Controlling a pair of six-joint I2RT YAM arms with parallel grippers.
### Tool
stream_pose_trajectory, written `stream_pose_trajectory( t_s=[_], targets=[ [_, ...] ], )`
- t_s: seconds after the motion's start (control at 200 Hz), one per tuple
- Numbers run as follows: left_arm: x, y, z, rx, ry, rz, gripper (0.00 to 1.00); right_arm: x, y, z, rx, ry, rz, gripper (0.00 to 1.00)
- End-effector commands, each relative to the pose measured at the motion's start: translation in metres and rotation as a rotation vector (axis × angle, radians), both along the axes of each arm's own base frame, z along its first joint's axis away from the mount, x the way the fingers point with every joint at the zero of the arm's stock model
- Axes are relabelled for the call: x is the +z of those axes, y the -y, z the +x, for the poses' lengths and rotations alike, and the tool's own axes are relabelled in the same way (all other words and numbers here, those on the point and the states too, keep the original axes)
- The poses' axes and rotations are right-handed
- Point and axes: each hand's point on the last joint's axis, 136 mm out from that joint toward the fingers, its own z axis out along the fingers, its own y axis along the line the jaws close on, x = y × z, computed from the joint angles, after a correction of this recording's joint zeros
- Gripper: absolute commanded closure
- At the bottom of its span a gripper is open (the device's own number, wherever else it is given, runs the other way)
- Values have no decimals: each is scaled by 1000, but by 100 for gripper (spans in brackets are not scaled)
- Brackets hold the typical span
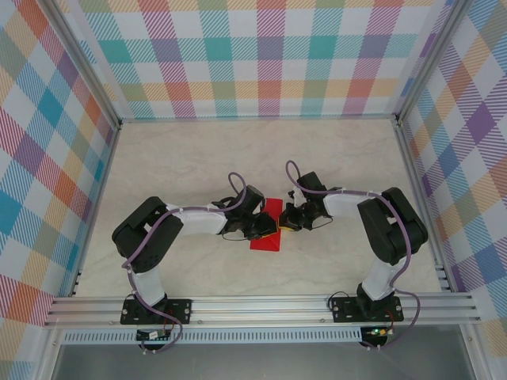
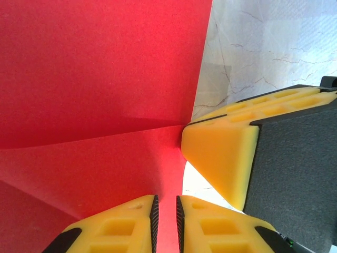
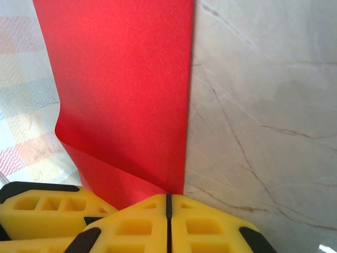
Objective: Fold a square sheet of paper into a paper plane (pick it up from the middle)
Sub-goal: Fold the triangle a second time at the center of the table.
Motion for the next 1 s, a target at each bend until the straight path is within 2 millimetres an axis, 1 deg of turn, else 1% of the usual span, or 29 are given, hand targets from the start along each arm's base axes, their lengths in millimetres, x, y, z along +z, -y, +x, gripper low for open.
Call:
stream_pose_trajectory(
  t_s=[0.0, 0.28, 0.375, 0.53, 0.765, 0.995],
  targets=[
    [-9, -11, 0, 21, -16, 44, 81, 0, -6, 3, 26, 12, 4, 92],
    [-12, -14, -1, 26, -19, 60, 81, -3, -6, 3, 24, 6, 1, 92],
    [-14, -16, -1, 32, -25, 67, 81, -3, -6, 3, 24, 4, 1, 90],
    [-16, -18, -1, 45, -24, 76, 82, 1, -5, 5, 15, 15, -4, 86],
    [-19, -22, -1, 65, -27, 88, 82, 10, -1, 9, -6, 47, -22, 83],
    [-18, -24, -1, 73, -23, 90, 82, 5, -1, 8, -5, 31, -29, 83]
  ],
)
